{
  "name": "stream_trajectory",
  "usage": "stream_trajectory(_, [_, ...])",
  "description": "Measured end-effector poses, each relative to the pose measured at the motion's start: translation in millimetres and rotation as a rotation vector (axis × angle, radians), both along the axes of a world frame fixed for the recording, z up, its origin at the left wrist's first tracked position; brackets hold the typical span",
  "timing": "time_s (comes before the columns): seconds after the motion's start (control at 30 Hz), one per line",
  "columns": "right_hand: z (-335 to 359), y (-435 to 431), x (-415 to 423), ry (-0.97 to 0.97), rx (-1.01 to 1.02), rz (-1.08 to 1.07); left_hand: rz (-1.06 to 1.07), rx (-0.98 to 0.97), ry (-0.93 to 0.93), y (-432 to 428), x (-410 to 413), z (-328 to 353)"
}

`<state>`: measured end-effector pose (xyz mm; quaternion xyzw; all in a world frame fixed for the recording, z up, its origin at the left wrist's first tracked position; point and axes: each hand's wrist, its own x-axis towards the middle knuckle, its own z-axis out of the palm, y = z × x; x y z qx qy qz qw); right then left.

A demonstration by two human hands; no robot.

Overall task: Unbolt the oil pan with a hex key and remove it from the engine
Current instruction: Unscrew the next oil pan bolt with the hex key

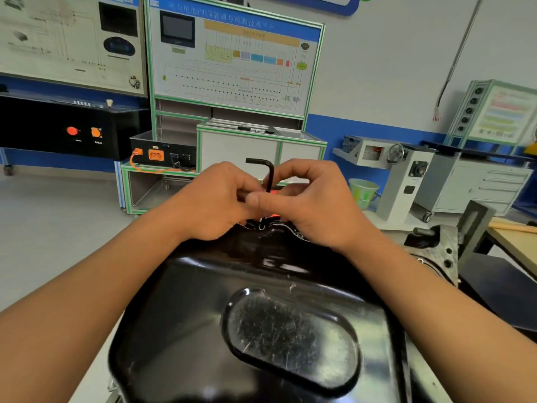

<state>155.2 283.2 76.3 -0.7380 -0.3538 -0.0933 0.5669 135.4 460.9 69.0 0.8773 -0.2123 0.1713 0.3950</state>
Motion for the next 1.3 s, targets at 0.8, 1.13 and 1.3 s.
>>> stream_trajectory(0.8, [-6.1, -2.1, 7.9, -0.188, -0.013, 0.056, -0.011, -0.058, 0.036, -1.5, -4.4, -2.0])
stream_trajectory(1.13, [-7.6, -3.8, 2.1, -0.295, 0.014, 0.009, -0.072, -0.182, 0.078, -5.7, -9.5, 0.4])
stream_trajectory(1.3, [-6.8, -3.3, 2.4, -0.294, 0.004, 0.015, -0.069, -0.198, 0.059, -6.1, -10.6, 0.5])
